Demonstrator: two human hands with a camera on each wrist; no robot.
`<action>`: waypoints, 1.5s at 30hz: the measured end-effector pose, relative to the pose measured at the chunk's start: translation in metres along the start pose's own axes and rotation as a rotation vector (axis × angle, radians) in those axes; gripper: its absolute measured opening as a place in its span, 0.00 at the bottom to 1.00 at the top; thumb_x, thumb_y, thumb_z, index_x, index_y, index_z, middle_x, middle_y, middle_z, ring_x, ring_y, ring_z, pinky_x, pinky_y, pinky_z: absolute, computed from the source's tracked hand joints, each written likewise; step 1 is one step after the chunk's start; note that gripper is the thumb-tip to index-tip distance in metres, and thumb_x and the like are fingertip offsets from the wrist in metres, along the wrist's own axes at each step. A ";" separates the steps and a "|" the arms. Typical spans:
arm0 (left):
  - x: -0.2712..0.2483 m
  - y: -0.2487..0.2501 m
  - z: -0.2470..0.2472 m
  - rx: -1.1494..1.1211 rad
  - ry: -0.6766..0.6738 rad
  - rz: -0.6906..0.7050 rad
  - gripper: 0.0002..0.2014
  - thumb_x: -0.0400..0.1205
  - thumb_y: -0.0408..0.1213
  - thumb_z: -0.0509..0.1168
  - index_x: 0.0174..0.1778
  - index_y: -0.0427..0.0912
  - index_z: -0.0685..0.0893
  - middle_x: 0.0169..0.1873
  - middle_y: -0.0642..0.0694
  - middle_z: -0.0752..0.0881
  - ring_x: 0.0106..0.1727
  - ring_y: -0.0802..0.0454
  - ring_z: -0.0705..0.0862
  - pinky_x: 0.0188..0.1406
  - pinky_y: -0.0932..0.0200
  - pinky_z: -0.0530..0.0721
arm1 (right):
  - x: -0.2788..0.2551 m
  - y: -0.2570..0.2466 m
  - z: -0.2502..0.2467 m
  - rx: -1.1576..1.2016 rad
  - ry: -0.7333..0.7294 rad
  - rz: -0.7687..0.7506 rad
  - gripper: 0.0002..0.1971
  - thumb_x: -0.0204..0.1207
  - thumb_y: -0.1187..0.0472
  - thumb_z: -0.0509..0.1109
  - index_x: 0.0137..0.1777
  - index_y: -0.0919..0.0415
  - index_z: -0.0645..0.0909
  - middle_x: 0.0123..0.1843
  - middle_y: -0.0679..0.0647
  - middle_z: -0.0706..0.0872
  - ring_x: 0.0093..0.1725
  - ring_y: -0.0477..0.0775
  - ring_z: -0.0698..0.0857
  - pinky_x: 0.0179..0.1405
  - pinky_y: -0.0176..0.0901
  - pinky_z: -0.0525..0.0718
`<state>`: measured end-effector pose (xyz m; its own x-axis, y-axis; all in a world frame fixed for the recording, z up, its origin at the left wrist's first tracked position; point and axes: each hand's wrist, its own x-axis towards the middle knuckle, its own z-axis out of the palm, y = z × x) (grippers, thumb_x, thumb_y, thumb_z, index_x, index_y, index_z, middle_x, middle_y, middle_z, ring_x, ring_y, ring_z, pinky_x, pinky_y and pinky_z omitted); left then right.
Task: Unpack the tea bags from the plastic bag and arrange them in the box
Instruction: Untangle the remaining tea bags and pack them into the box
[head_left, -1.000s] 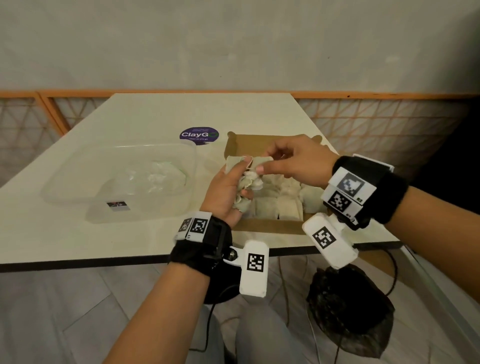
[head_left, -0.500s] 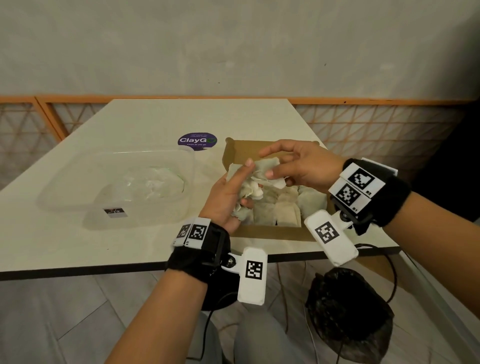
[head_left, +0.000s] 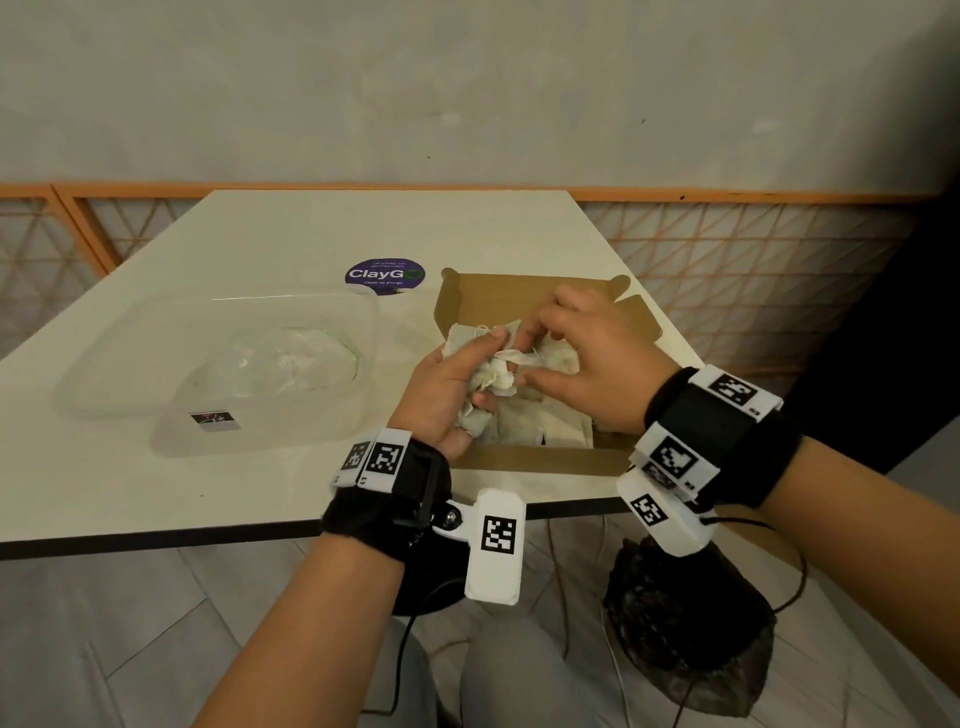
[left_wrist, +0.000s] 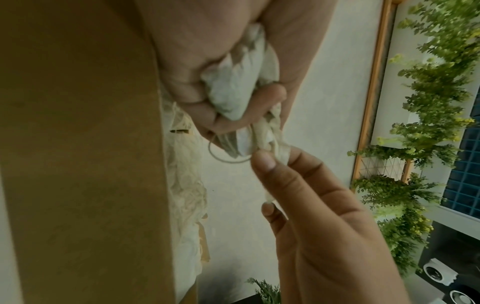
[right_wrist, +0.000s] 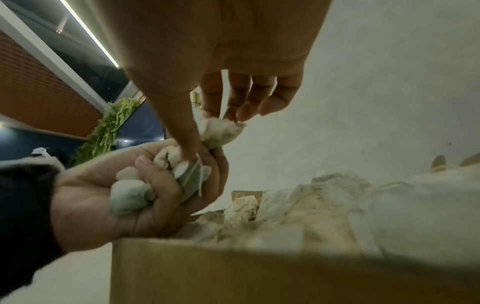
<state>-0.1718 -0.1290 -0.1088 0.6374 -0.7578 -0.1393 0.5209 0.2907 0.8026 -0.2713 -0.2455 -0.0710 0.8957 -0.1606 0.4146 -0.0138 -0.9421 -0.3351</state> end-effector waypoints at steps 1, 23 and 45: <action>0.000 0.000 0.000 0.006 0.003 -0.005 0.15 0.82 0.39 0.65 0.60 0.34 0.78 0.41 0.43 0.83 0.23 0.62 0.79 0.11 0.73 0.67 | 0.001 -0.001 -0.002 0.054 0.012 0.031 0.08 0.70 0.57 0.76 0.46 0.56 0.81 0.44 0.46 0.76 0.44 0.43 0.72 0.43 0.32 0.70; -0.002 0.004 0.002 0.019 -0.032 -0.074 0.11 0.84 0.45 0.60 0.44 0.40 0.77 0.29 0.49 0.81 0.15 0.63 0.76 0.07 0.75 0.63 | -0.008 0.053 -0.055 0.094 -0.713 0.457 0.10 0.69 0.65 0.76 0.48 0.52 0.83 0.35 0.46 0.87 0.33 0.36 0.82 0.44 0.31 0.77; 0.007 -0.003 -0.007 -0.103 0.063 -0.194 0.23 0.82 0.57 0.59 0.49 0.37 0.83 0.38 0.41 0.83 0.30 0.52 0.80 0.28 0.62 0.77 | -0.020 -0.019 0.026 0.447 -0.030 0.278 0.21 0.65 0.51 0.78 0.58 0.44 0.76 0.44 0.47 0.77 0.38 0.44 0.77 0.39 0.36 0.80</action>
<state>-0.1649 -0.1312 -0.1158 0.5521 -0.7683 -0.3238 0.6902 0.2033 0.6945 -0.2772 -0.2166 -0.0944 0.8977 -0.3719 0.2364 -0.0677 -0.6464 -0.7600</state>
